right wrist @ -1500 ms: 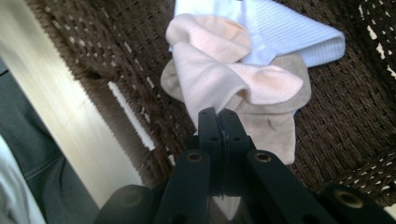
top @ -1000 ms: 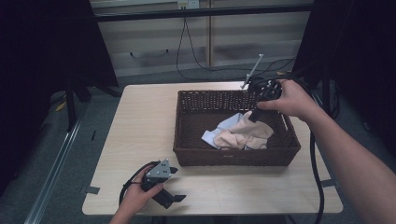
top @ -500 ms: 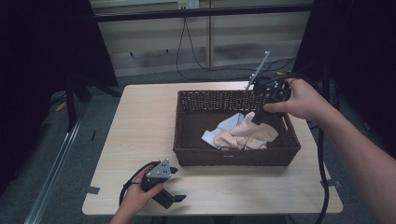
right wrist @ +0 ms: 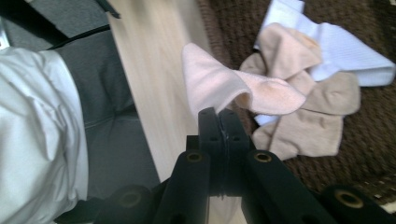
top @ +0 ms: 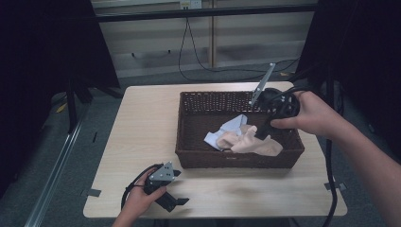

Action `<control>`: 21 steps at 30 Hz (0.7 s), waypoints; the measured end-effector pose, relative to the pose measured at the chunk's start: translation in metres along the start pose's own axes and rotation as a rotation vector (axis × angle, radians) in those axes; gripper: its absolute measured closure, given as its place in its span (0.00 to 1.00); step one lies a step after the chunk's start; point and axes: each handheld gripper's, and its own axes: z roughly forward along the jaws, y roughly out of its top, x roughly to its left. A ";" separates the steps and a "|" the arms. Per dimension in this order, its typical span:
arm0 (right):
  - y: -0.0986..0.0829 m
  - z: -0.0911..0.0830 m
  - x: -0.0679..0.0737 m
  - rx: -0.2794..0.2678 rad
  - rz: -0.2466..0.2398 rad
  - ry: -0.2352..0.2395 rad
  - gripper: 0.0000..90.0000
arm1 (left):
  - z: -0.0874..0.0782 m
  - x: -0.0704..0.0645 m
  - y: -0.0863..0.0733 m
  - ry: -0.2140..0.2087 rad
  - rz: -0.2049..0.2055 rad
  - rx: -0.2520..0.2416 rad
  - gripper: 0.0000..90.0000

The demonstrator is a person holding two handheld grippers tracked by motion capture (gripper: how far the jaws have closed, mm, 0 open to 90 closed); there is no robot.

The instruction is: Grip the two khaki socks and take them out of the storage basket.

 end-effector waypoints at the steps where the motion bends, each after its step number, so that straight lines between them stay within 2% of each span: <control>1: -0.001 0.000 0.001 -0.004 -0.006 0.016 1.00 | 0.000 0.000 0.000 0.001 0.000 0.000 0.03; 6: -0.003 0.008 0.009 -0.014 -0.036 0.041 1.00 | 0.002 0.000 0.000 0.000 -0.004 -0.010 0.03; 11: -0.005 0.022 0.013 -0.011 -0.042 0.061 1.00 | 0.001 0.000 0.000 -0.001 -0.002 -0.010 0.03; 14: -0.005 0.034 0.013 -0.007 -0.060 0.084 1.00 | 0.001 0.001 0.000 0.003 -0.002 -0.006 0.03; 21: -0.004 0.063 0.015 0.023 -0.061 0.096 1.00 | 0.001 0.001 0.000 0.003 -0.001 0.003 0.03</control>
